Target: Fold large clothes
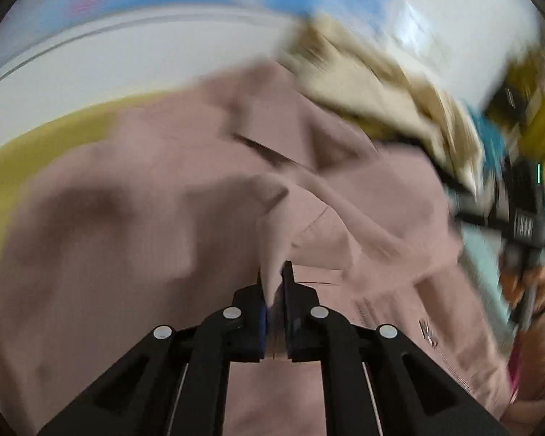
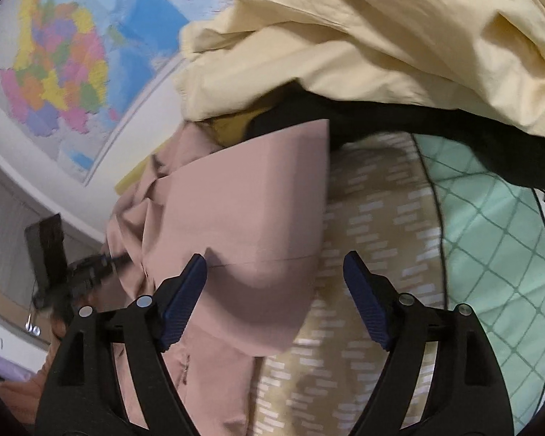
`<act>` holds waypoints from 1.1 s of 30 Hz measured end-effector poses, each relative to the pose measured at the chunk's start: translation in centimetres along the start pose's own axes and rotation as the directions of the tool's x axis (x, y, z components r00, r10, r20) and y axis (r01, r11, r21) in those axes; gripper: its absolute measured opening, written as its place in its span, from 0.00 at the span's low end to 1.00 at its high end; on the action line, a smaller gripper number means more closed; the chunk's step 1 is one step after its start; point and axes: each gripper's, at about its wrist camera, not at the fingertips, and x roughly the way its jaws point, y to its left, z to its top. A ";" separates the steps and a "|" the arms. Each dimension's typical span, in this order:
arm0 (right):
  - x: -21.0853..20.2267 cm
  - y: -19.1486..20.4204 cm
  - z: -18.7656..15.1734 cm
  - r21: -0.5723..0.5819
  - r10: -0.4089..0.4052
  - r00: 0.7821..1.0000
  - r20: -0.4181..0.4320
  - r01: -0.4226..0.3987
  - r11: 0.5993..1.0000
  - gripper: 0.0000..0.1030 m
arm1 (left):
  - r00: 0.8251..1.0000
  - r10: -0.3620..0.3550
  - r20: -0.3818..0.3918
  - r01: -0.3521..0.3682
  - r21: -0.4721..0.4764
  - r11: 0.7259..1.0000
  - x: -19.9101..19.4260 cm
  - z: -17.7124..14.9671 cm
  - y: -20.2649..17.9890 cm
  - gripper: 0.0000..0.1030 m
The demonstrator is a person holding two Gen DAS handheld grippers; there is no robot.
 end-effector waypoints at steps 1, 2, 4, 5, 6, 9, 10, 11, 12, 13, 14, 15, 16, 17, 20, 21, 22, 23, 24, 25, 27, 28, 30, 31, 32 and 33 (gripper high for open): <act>-0.2 0.3 0.0 -0.015 0.001 1.000 0.007 -0.001 1.000 0.75 | 1.000 -0.001 0.030 0.003 -0.055 0.998 -1.7 -0.2 1.9 0.05; -0.5 0.5 -0.1 -0.034 0.008 1.000 0.014 -0.007 0.999 0.76 | 0.999 -0.007 0.051 0.013 -0.102 0.995 -3.1 -0.6 3.4 0.04; -0.6 0.9 0.0 -0.052 0.021 1.000 0.017 -0.020 0.998 0.76 | 0.995 0.042 0.087 -0.027 -0.161 0.986 -6.1 -1.4 6.1 0.04; -0.8 1.0 -0.1 -0.060 0.027 0.999 0.023 -0.026 0.998 0.78 | 0.993 0.080 0.087 -0.064 -0.175 0.982 -7.1 -1.8 7.0 0.04; -0.6 1.2 -0.1 -0.069 0.040 0.999 0.024 -0.038 0.997 0.79 | 0.992 0.101 0.076 -0.085 -0.184 0.979 -7.8 -2.1 7.8 0.05; 0.4 1.8 0.0 -0.086 0.059 0.998 0.002 -0.058 0.995 0.81 | 0.996 0.093 0.011 -0.090 -0.167 0.982 -7.8 -3.3 8.5 0.07; 1.0 2.1 0.1 -0.090 0.067 0.998 -0.009 -0.067 0.994 0.82 | 0.995 0.104 0.004 -0.102 -0.155 0.983 -7.5 -3.5 8.4 0.07; 1.6 2.5 0.2 -0.089 0.079 0.997 -0.019 -0.080 0.993 0.86 | 0.994 0.109 -0.005 -0.108 -0.149 0.983 -7.3 -3.6 8.5 0.08; 2.5 2.7 0.2 -0.085 0.092 0.995 -0.033 -0.094 0.992 0.88 | 0.994 0.107 -0.014 -0.108 -0.145 0.984 -6.9 -3.7 8.2 0.08; 3.1 2.9 0.3 -0.083 0.098 0.995 -0.038 -0.100 0.991 0.88 | 0.995 0.096 -0.024 -0.099 -0.145 0.985 -6.4 -3.9 8.3 0.08; 3.9 3.2 0.4 -0.092 0.102 0.994 -0.049 -0.106 0.990 0.88 | 0.996 0.089 -0.027 -0.092 -0.146 0.985 -6.2 -3.9 8.4 0.08; 4.5 3.4 0.6 -0.098 0.107 0.993 -0.059 -0.112 0.989 0.88 | 0.996 0.084 -0.028 -0.088 -0.142 0.986 -5.6 -3.9 8.2 0.09; 5.3 3.6 0.9 -0.092 0.107 0.992 -0.067 -0.113 0.989 0.88 | 0.995 0.092 -0.030 -0.095 -0.133 0.987 -5.2 -3.9 8.1 0.10; 6.0 3.7 1.2 -0.080 0.109 0.991 -0.079 -0.116 0.990 0.79 | 0.995 0.094 -0.031 -0.097 -0.128 0.987 -5.0 -3.9 8.1 0.10; 7.2 4.3 1.9 -0.067 0.141 0.982 -0.124 -0.151 0.986 0.05 | 0.995 0.097 -0.036 -0.100 -0.118 0.988 -4.7 -3.8 7.7 0.10; 6.2 4.4 2.2 -0.092 0.112 0.989 -0.097 -0.121 0.988 0.04 | 0.995 0.090 -0.034 -0.094 -0.115 0.989 -4.6 -3.7 7.5 0.10; 4.5 4.3 2.5 -0.117 0.092 0.995 -0.043 -0.097 0.988 0.03 | 0.997 0.071 -0.028 -0.074 -0.109 0.991 -4.6 -3.7 7.2 0.09; 2.5 4.0 2.8 -0.137 0.062 0.998 0.007 -0.060 0.989 0.03 | 0.998 0.059 -0.025 -0.062 -0.106 0.992 -4.5 -3.6 6.9 0.09; 1.2 3.6 3.1 -0.139 0.032 0.999 0.038 -0.027 0.990 0.03 | 0.999 0.038 -0.023 -0.040 -0.098 0.994 -4.2 -3.5 6.4 0.09; -0.3 2.8 3.4 -0.127 0.001 0.998 0.071 0.008 0.992 0.03 | 1.000 0.015 -0.023 -0.016 -0.088 0.996 -3.9 -3.3 5.9 0.09; -1.9 1.4 3.8 -0.110 -0.068 0.993 0.092 0.078 0.991 0.03 | 0.999 -0.011 -0.031 0.009 -0.061 0.998 -2.8 -2.7 4.7 0.09; -1.8 0.7 3.8 -0.095 -0.127 0.988 0.087 0.135 0.986 0.03 | 0.999 -0.017 -0.043 0.015 -0.035 0.999 -1.8 -2.4 3.8 0.09; -0.4 -0.3 3.4 -0.067 -0.159 0.987 0.036 0.161 0.985 0.19 | 0.998 0.003 -0.068 -0.003 -0.010 1.000 -0.4 -2.1 2.7 0.15; 0.6 -1.0 3.1 -0.034 -0.178 0.984 -0.005 0.178 0.983 0.27 | 0.996 0.000 -0.090 -0.001 -0.007 1.000 0.3 -1.9 2.4 0.36; 1.0 -1.3 3.0 -0.017 -0.172 0.985 -0.019 0.172 0.985 0.43 | 0.996 -0.012 -0.086 0.012 -0.004 1.000 0.4 -1.9 2.3 0.51; 1.0 -1.5 2.8 -0.004 -0.140 0.990 -0.016 0.140 0.990 0.53 | 0.998 -0.012 -0.070 0.012 0.006 1.000 0.1 -2.0 2.2 0.55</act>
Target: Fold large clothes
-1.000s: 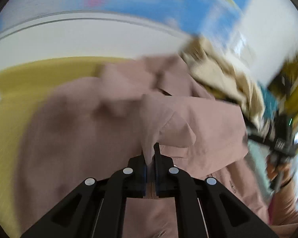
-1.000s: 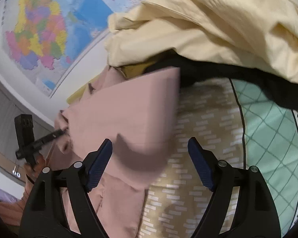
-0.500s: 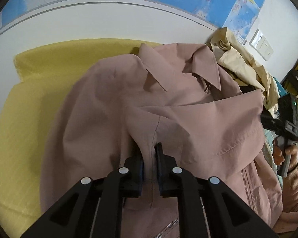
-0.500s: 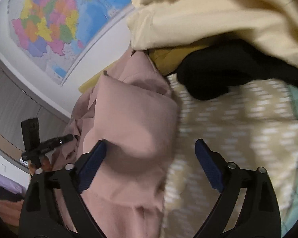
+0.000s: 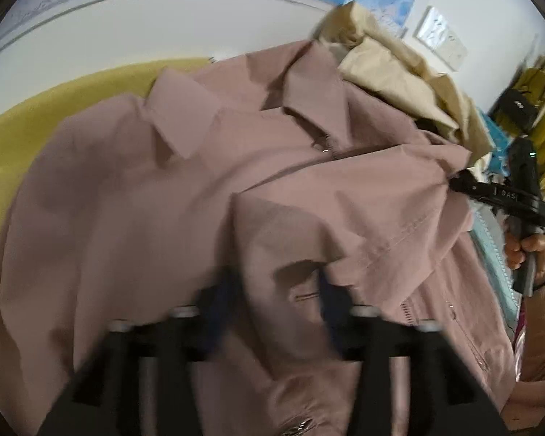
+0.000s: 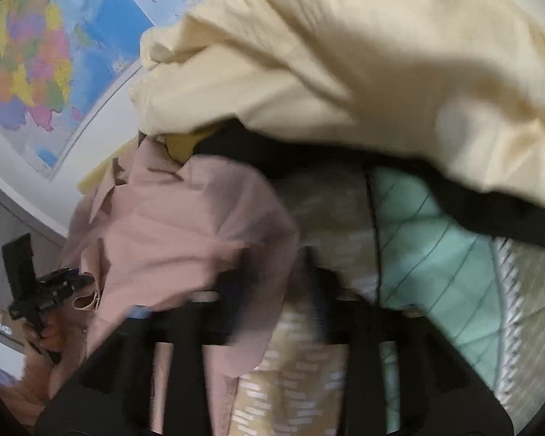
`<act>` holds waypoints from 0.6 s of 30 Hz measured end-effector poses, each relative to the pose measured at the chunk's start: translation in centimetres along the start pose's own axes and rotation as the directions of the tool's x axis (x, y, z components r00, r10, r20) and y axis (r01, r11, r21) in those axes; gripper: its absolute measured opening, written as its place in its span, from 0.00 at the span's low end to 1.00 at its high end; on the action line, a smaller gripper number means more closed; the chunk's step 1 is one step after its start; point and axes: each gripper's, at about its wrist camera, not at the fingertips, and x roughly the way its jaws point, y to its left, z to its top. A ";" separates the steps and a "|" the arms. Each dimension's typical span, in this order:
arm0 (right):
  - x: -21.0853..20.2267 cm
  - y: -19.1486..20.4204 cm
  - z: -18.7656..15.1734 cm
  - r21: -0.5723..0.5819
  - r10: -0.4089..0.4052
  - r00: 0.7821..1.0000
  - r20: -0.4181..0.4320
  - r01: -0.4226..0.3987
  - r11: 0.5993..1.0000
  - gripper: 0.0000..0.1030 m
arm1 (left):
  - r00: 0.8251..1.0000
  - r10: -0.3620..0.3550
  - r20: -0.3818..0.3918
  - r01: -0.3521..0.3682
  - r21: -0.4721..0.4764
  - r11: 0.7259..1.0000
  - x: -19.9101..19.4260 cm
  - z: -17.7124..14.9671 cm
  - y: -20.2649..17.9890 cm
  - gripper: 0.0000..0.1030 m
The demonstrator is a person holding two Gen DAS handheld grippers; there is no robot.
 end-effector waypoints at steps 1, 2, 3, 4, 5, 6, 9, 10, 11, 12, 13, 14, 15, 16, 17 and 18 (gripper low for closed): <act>-0.5 0.2 -0.2 -0.008 0.024 0.999 0.029 -0.023 1.000 0.56 | 0.999 0.018 0.030 -0.019 0.022 1.000 -0.7 -0.1 -0.3 0.65; -1.0 0.6 -0.4 -0.029 0.030 0.998 0.054 -0.028 0.999 0.60 | 0.998 0.029 0.047 -0.031 0.042 0.999 -1.2 -0.2 -0.5 0.79; -1.4 0.9 -0.5 -0.047 0.029 0.997 0.066 -0.026 0.999 0.60 | 0.998 0.030 0.058 -0.033 0.053 0.998 -1.6 -0.2 -0.6 0.84; -1.7 1.4 -0.7 -0.073 0.020 0.997 0.078 -0.015 0.997 0.60 | 0.997 0.025 0.070 -0.030 0.074 0.997 -2.0 -0.2 -1.0 0.88; -1.9 2.2 -0.8 -0.107 0.006 0.996 0.091 0.004 0.994 0.60 | 0.998 0.020 0.066 -0.026 0.093 0.995 -2.0 -0.1 -1.3 0.90; -1.8 2.8 -0.7 -0.124 0.002 0.996 0.094 0.010 0.992 0.60 | 0.999 0.028 0.043 -0.033 0.111 0.993 -1.4 0.1 -1.7 0.91; -1.3 4.1 -0.7 -0.135 -0.005 0.995 0.102 0.019 0.991 0.61 | 0.995 0.098 -0.013 -0.096 0.122 0.988 1.0 0.6 -1.9 0.75; -1.2 4.4 -0.7 -0.143 -0.005 0.995 0.103 0.020 0.990 0.61 | 0.989 0.144 -0.032 -0.139 0.125 0.982 2.1 0.7 -2.0 0.45; -1.1 4.3 -0.7 -0.145 -0.005 0.995 0.103 0.020 0.989 0.61 | 0.988 0.149 -0.039 -0.143 0.119 0.983 2.4 0.8 -1.8 0.31; -1.4 4.1 -0.6 -0.143 -0.001 0.994 0.105 0.016 0.990 0.60 | 0.989 0.147 -0.030 -0.143 0.101 0.985 2.1 1.0 -1.4 0.21; -1.6 4.2 -0.6 -0.145 0.004 0.994 0.109 0.011 0.989 0.60 | 0.991 0.135 -0.009 -0.134 0.071 0.988 1.3 1.2 -0.7 0.08; -2.0 4.1 -0.7 -0.149 0.010 0.993 0.115 0.008 0.989 0.60 | 0.995 0.097 0.014 -0.097 0.026 0.995 0.1 1.3 0.5 0.07; -2.6 4.1 -0.7 -0.158 0.017 0.992 0.127 0.003 0.988 0.60 | 0.997 0.068 0.040 -0.067 -0.024 0.997 -1.3 1.4 1.8 0.07; -3.2 4.1 -0.8 -0.164 0.020 0.991 0.136 0.003 0.986 0.60 | 0.995 0.060 0.077 -0.054 -0.078 0.995 -3.1 1.4 3.5 0.06; -3.6 4.3 -0.8 -0.174 0.024 0.989 0.144 0.001 0.985 0.60 | 0.992 0.075 0.103 -0.063 -0.118 0.991 -4.4 1.2 5.0 0.06; -4.2 4.6 -0.9 -0.191 0.038 0.988 0.152 -0.008 0.981 0.60 | 0.988 0.104 0.115 -0.086 -0.152 0.985 -5.5 0.9 6.3 0.06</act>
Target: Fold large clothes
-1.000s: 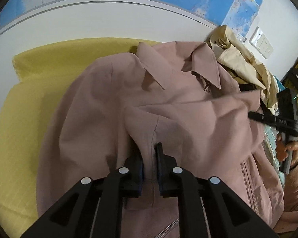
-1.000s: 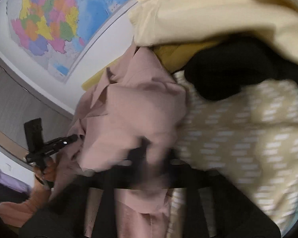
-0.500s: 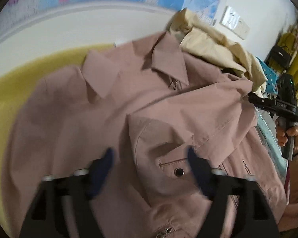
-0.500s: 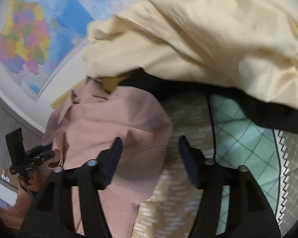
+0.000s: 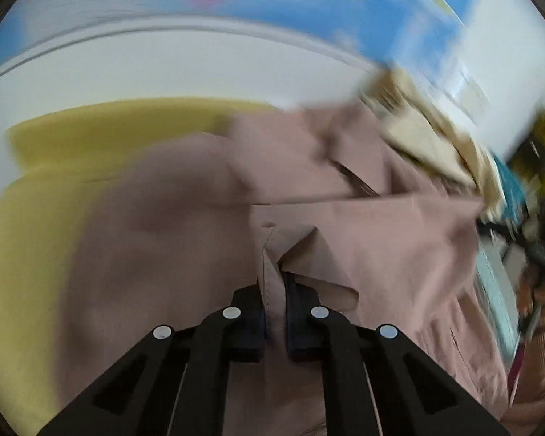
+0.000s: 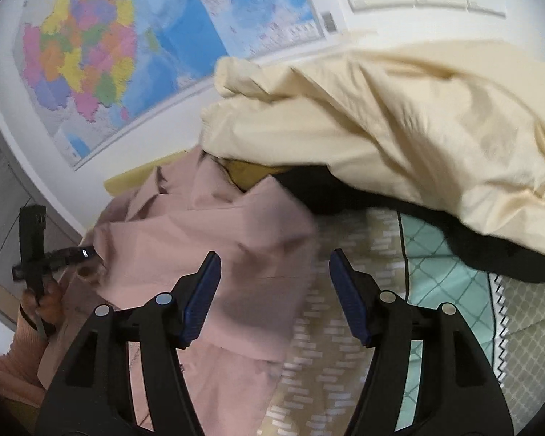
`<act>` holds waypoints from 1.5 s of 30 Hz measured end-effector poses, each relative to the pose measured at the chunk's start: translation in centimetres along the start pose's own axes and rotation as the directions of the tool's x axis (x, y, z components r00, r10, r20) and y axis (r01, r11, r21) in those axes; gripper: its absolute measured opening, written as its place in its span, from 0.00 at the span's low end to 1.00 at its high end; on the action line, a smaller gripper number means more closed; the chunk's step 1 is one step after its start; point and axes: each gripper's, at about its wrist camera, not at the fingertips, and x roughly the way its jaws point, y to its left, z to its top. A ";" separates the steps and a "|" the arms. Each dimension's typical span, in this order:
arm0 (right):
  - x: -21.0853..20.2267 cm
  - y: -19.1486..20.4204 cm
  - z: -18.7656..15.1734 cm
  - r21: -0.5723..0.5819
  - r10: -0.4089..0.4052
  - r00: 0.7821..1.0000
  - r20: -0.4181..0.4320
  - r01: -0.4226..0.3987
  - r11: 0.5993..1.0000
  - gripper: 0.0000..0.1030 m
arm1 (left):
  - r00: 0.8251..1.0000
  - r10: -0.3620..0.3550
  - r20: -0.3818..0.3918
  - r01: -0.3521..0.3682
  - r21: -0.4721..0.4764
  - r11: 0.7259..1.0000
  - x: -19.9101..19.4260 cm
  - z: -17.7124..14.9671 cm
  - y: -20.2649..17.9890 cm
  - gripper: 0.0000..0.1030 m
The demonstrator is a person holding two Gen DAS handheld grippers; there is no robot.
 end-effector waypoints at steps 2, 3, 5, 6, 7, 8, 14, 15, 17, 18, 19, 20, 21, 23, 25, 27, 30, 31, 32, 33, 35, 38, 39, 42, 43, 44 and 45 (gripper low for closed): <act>-0.4 1.0 0.1 -0.032 0.022 1.000 0.004 -0.022 0.999 0.60 | 0.999 0.054 -0.007 -0.054 -0.018 0.998 -0.8 -0.4 2.3 0.06; -0.1 2.3 0.2 -0.071 0.049 0.999 -0.009 -0.050 0.996 0.59 | 0.997 0.065 -0.029 -0.066 -0.025 0.998 -0.5 -0.5 3.1 0.06; 0.5 4.4 0.2 -0.137 0.077 0.997 -0.025 -0.080 0.987 0.54 | 0.995 0.068 -0.068 -0.070 -0.033 0.997 0.4 -1.1 3.8 0.07; 1.4 6.2 0.2 -0.188 0.083 0.996 -0.040 -0.089 0.978 0.52 | 0.995 0.061 -0.076 -0.063 -0.019 0.998 0.9 -1.3 3.5 0.08; 2.2 7.5 0.2 -0.219 0.093 0.994 -0.057 -0.103 0.970 0.51 | 0.994 0.069 -0.079 -0.069 -0.006 0.998 1.3 -1.4 3.2 0.08; 3.5 9.0 0.2 -0.254 0.107 0.991 -0.083 -0.124 0.959 0.47 | 0.994 0.076 -0.080 -0.076 0.009 0.997 1.7 -1.5 2.8 0.09; 11.4 10.5 0.2 -0.318 -0.009 0.977 -0.213 -0.061 0.946 0.27 | 0.993 0.080 -0.082 -0.075 0.063 0.995 3.6 -1.0 1.7 0.11; 12.4 9.0 0.5 -0.270 -0.042 0.974 -0.222 -0.020 0.963 0.17 | 0.992 0.090 -0.084 -0.085 0.066 0.994 3.8 -0.9 1.6 0.15; 13.5 6.0 0.9 -0.166 -0.077 0.966 -0.246 0.036 0.985 0.03 | 0.993 0.073 -0.088 -0.070 0.036 0.997 3.6 -0.6 2.3 0.41; 13.2 5.1 1.0 -0.126 -0.068 0.968 -0.243 0.038 0.991 0.05 | 0.995 0.058 -0.078 -0.057 0.015 0.998 2.9 -0.4 2.8 0.63; 12.8 5.2 0.9 -0.145 -0.079 0.968 -0.239 0.045 0.988 0.07 | 0.998 0.051 -0.044 -0.051 0.004 0.999 1.9 -0.3 3.3 0.66; 12.4 5.8 0.8 -0.188 -0.113 0.966 -0.230 0.070 0.980 0.16 | 0.998 0.061 -0.011 -0.060 0.009 0.998 0.8 -0.3 3.8 0.67; 11.9 6.4 0.6 -0.211 -0.137 0.965 -0.223 0.090 0.973 0.31 | 0.996 0.081 0.022 -0.081 0.011 0.997 -0.6 -0.3 4.4 0.67; 11.0 7.6 0.6 -0.217 -0.125 0.968 -0.216 0.077 0.973 0.43 | 0.993 0.107 0.055 -0.107 0.003 0.994 -2.5 -0.4 5.4 0.70; 9.9 9.9 0.7 -0.257 -0.074 0.979 -0.190 0.023 0.966 0.43 | 0.987 0.146 0.071 -0.146 -0.001 0.989 -4.2 -1.1 6.5 0.70; 9.2 12.7 0.7 -0.288 0.029 0.980 -0.197 -0.086 0.954 0.43 | 0.983 0.173 0.066 -0.174 0.003 0.985 -5.4 -2.2 7.2 0.70; 10.2 17.4 0.0 -0.332 0.175 0.944 -0.281 -0.267 0.905 0.49 | 0.984 0.174 0.025 -0.174 0.009 0.985 -6.3 -4.9 8.1 0.70; 10.9 18.5 -0.2 -0.339 0.197 0.931 -0.308 -0.301 0.891 0.49 | 0.986 0.167 0.012 -0.167 0.006 0.986 -6.4 -5.7 8.4 0.70; 12.1 20.1 -0.7 -0.348 0.214 0.916 -0.340 -0.334 0.876 0.50 | 0.987 0.161 -0.007 -0.161 0.000 0.987 -6.5 -6.7 8.7 0.70; 12.8 21.0 -1.1 -0.349 0.218 0.905 -0.365 -0.350 0.869 0.52 | 0.988 0.156 -0.017 -0.156 -0.007 0.988 -6.6 -7.5 9.1 0.70; 15.4 23.1 -1.8 -0.316 0.247 0.869 -0.428 -0.401 0.860 0.53 | 0.992 0.118 -0.046 -0.120 -0.030 0.992 -7.1 -9.6 9.4 0.70; 17.2 25.0 -2.3 -0.297 0.273 0.841 -0.468 -0.440 0.847 0.39 | 0.994 0.081 -0.076 -0.083 -0.020 0.996 -7.7 -11.8 9.0 0.68; 17.5 25.6 -2.4 -0.279 0.300 0.825 -0.479 -0.467 0.839 0.23 | 0.993 0.078 -0.090 -0.078 -0.005 0.997 -7.8 -12.4 8.8 0.51; 17.9 27.1 -1.6 -0.251 0.343 0.809 -0.477 -0.499 0.829 0.03 | 0.987 0.097 -0.126 -0.096 0.015 0.995 -7.9 -13.3 8.7 0.07; 17.7 27.7 -1.2 -0.258 0.357 0.811 -0.463 -0.509 0.821 0.03 | 0.986 0.122 -0.112 -0.122 0.007 0.993 -8.5 -12.9 9.1 0.04; 17.1 28.6 -0.6 -0.274 0.376 0.817 -0.438 -0.519 0.809 0.03 | 0.984 0.154 -0.092 -0.155 0.000 0.988 -9.3 -12.3 9.4 0.04; 16.7 28.8 -0.2 -0.282 0.382 0.819 -0.428 -0.522 0.805 0.03 | 0.977 0.203 -0.062 -0.203 -0.008 0.979 -10.3 -11.4 9.8 0.04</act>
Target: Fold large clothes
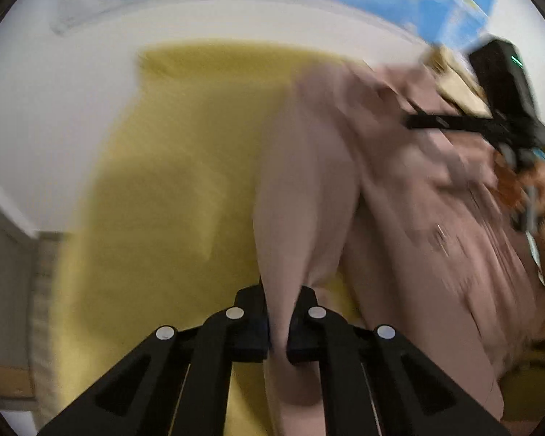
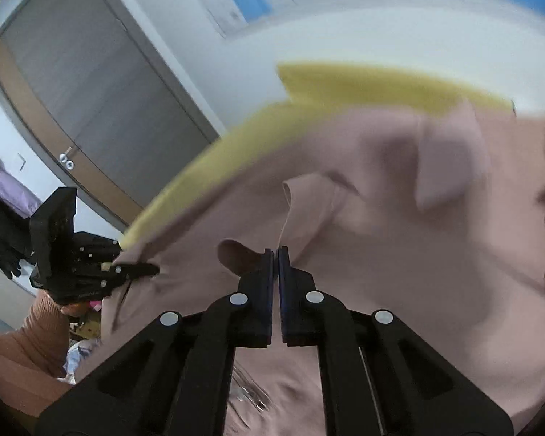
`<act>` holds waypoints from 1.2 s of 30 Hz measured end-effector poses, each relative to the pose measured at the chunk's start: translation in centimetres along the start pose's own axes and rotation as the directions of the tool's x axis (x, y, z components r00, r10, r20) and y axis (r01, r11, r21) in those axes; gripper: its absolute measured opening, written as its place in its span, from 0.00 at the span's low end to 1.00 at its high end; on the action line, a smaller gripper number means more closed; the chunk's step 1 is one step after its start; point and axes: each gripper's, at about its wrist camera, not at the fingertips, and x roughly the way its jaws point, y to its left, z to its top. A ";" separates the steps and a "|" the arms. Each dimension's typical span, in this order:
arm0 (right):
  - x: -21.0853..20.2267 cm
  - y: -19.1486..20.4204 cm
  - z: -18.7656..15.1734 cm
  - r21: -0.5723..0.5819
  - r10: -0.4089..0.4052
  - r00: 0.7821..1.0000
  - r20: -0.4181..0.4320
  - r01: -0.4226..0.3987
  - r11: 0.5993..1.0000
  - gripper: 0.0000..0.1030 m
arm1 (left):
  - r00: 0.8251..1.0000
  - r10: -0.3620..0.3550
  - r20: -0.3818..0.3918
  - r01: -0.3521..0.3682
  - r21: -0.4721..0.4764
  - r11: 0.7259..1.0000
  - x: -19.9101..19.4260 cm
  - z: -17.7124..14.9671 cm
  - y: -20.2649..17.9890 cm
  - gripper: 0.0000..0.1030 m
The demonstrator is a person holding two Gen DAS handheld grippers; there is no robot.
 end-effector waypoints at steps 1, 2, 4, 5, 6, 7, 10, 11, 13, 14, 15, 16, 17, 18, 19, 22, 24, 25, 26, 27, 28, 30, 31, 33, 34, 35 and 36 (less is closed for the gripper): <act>-0.2 0.7 0.7 -0.014 0.000 1.000 0.012 0.000 1.000 0.04 | 0.999 0.035 0.038 -0.035 -0.022 0.999 -1.4 1.2 1.0 0.04; -0.5 1.2 1.4 -0.025 0.002 1.000 0.023 -0.001 1.000 0.12 | 0.996 0.051 0.072 -0.048 -0.041 0.998 -2.7 2.4 1.8 0.04; -0.5 1.9 2.1 -0.028 0.005 1.000 0.025 -0.004 1.000 0.43 | 0.992 0.058 0.110 -0.052 -0.058 0.997 -4.5 4.4 2.7 0.04; -0.5 2.1 2.1 -0.032 0.000 1.000 0.029 0.001 0.999 0.49 | 0.991 0.067 0.118 -0.060 -0.056 0.997 -4.9 5.3 2.8 0.04; -0.5 2.3 1.9 -0.043 -0.003 1.000 0.030 0.005 0.999 0.49 | 0.990 0.073 0.123 -0.068 -0.046 0.997 -5.2 6.1 2.7 0.04; -0.3 2.5 1.5 -0.057 -0.003 1.000 0.019 0.004 0.998 0.49 | 0.989 0.077 0.125 -0.074 -0.030 0.997 -5.4 7.0 2.6 0.04; 0.4 1.8 0.5 -0.047 -0.022 1.000 -0.001 0.022 0.999 0.48 | 0.994 0.064 0.085 -0.062 -0.033 0.998 -4.5 8.3 2.7 0.12; 0.6 1.4 0.1 -0.030 -0.027 1.000 -0.012 0.026 0.999 0.48 | 0.995 0.070 0.072 -0.068 -0.032 0.997 -3.9 8.4 2.7 0.14; 1.3 1.0 -0.7 -0.037 -0.047 0.998 -0.033 0.046 0.998 0.48 | 0.994 0.092 0.050 -0.090 -0.047 0.995 -3.0 8.5 3.0 0.25; 1.8 1.1 -0.9 -0.058 -0.071 0.996 -0.052 0.068 0.996 0.48 | 0.996 0.083 0.036 -0.081 -0.050 0.995 -2.6 8.2 3.1 0.36; 2.2 1.0 -1.2 -0.064 -0.090 0.994 -0.070 0.085 0.994 0.48 | 0.997 0.071 0.030 -0.069 -0.046 0.997 -2.5 7.8 3.3 0.40; 2.6 0.8 -1.4 -0.054 -0.089 0.992 -0.086 0.084 0.995 0.48 | 0.998 0.062 0.026 -0.061 -0.035 0.998 -2.4 7.2 3.2 0.48; 2.9 0.7 -1.6 -0.041 -0.075 0.992 -0.097 0.072 0.997 0.48 | 0.997 0.070 0.022 -0.069 -0.031 0.997 -2.3 6.6 3.2 0.54; 2.8 0.7 -1.8 -0.031 -0.059 0.994 -0.094 0.056 0.998 0.48 | 0.997 0.082 0.015 -0.081 -0.028 0.996 -2.3 6.1 3.2 0.56; 2.7 1.0 -1.8 -0.033 -0.042 0.995 -0.090 0.040 0.999 0.48 | 0.996 0.087 0.005 -0.087 -0.014 0.996 -2.3 5.4 3.1 0.60; 2.5 3.2 -1.7 -0.095 0.014 0.996 -0.085 -0.022 0.995 0.48 | 0.990 0.140 -0.011 -0.139 0.021 0.990 -2.0 3.5 3.0 0.63; 2.8 6.0 -1.7 -0.174 0.069 0.992 -0.109 -0.087 0.981 0.56 | 0.989 0.142 -0.037 -0.141 0.026 0.990 -1.4 2.7 3.3 0.61; 3.2 7.3 -1.8 -0.208 0.079 0.989 -0.122 -0.103 0.973 0.59 | 0.989 0.136 -0.054 -0.135 0.018 0.991 -0.9 2.3 3.8 0.38; 3.8 9.1 -2.3 -0.254 0.089 0.986 -0.142 -0.123 0.959 0.59 | 0.990 0.124 -0.075 -0.124 0.005 0.992 -0.4 2.1 4.2 0.08; 4.3 10.1 -2.2 -0.275 0.101 0.983 -0.156 -0.141 0.951 0.59 | 0.990 0.109 -0.095 -0.111 -0.020 0.994 0.0 2.1 4.8 0.02; 4.8 11.4 -2.6 -0.297 0.122 0.977 -0.176 -0.171 0.939 0.59 | 0.991 0.090 -0.098 -0.096 -0.057 0.994 0.0 2.1 5.5 0.03; 5.7 13.7 -3.3 -0.319 0.155 0.967 -0.200 -0.214 0.923 0.59 | 0.995 0.070 -0.072 -0.076 -0.094 0.993 -0.8 2.5 6.1 0.03; 6.0 14.3 -3.7 -0.330 0.171 0.964 -0.203 -0.231 0.915 0.58 | 0.997 0.059 -0.049 -0.064 -0.105 0.992 -1.6 2.9 6.1 0.03; 6.8 15.7 -4.3 -0.351 0.175 0.965 -0.193 -0.234 0.907 0.59 | 0.999 0.043 -0.012 -0.044 -0.104 0.994 -3.0 3.7 5.7 0.02; 7.3 16.3 -4.4 -0.357 0.182 0.963 -0.197 -0.243 0.902 0.58 | 0.999 0.032 0.001 -0.031 -0.099 0.995 -3.7 4.2 5.4 0.02; 8.0 16.9 -4.7 -0.365 0.176 0.964 -0.198 -0.240 0.899 0.58 | 1.000 0.016 0.007 -0.016 -0.097 0.995 -4.2 4.6 5.1 0.02; 8.5 17.4 -4.9 -0.368 0.176 0.966 -0.190 -0.236 0.899 0.59 | 1.000 0.000 0.014 0.001 -0.095 0.995 -4.6 4.9 4.8 0.02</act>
